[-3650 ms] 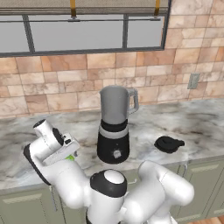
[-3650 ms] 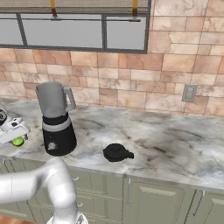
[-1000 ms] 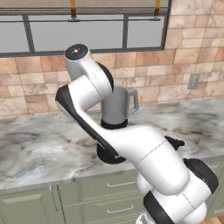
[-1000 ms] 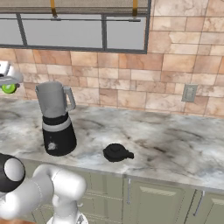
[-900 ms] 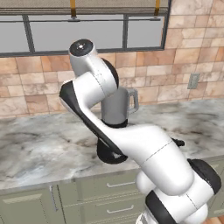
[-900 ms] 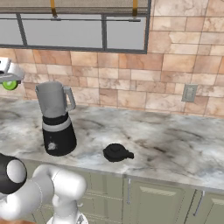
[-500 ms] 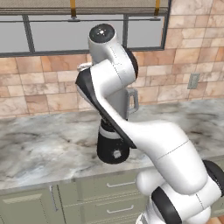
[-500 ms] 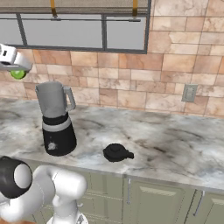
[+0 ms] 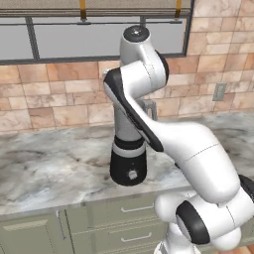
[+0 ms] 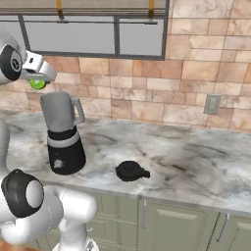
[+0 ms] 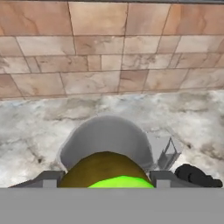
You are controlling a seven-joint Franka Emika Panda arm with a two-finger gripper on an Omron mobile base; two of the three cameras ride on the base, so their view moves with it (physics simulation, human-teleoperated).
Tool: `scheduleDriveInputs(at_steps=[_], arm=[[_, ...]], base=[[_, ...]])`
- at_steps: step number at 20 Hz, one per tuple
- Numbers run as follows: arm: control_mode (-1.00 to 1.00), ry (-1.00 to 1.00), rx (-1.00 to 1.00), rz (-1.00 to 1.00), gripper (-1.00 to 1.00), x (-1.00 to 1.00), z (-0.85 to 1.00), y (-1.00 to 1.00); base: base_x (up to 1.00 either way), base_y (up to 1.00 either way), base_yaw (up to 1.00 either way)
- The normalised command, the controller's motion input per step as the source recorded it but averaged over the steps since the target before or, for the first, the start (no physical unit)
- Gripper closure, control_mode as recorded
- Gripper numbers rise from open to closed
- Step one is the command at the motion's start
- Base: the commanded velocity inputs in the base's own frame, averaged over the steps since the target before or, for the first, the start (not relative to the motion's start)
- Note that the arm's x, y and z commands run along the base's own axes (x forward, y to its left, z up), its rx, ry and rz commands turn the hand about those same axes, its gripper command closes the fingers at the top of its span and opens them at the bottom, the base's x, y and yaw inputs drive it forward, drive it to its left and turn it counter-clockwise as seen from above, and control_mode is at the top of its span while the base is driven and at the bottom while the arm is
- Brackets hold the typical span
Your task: Open the blender lid, put the kiwi in the blender, close the lid, and start the blender.
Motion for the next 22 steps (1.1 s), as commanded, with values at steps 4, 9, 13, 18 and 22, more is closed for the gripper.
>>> scheduleDriveInputs(at_steps=[4,9,13,18,22], arm=[[-1.0,0.17,0.0,0.0,1.0,0.49,-0.41,0.0],[-1.0,0.15,-0.01,0.0,1.0,0.39,-0.51,0.0],[-1.0,0.13,0.0,0.0,1.0,0.41,-0.41,0.0],[-1.0,0.12,0.0,0.0,1.0,0.31,-0.41,0.0],[-1.0,0.1,0.0,0.02,1.0,0.09,-0.46,0.0]], base=[[0.0,0.0,0.0],[0.0,0.0,0.0],[0.0,0.0,0.0],[0.0,0.0,0.0],[0.0,0.0,0.0]])
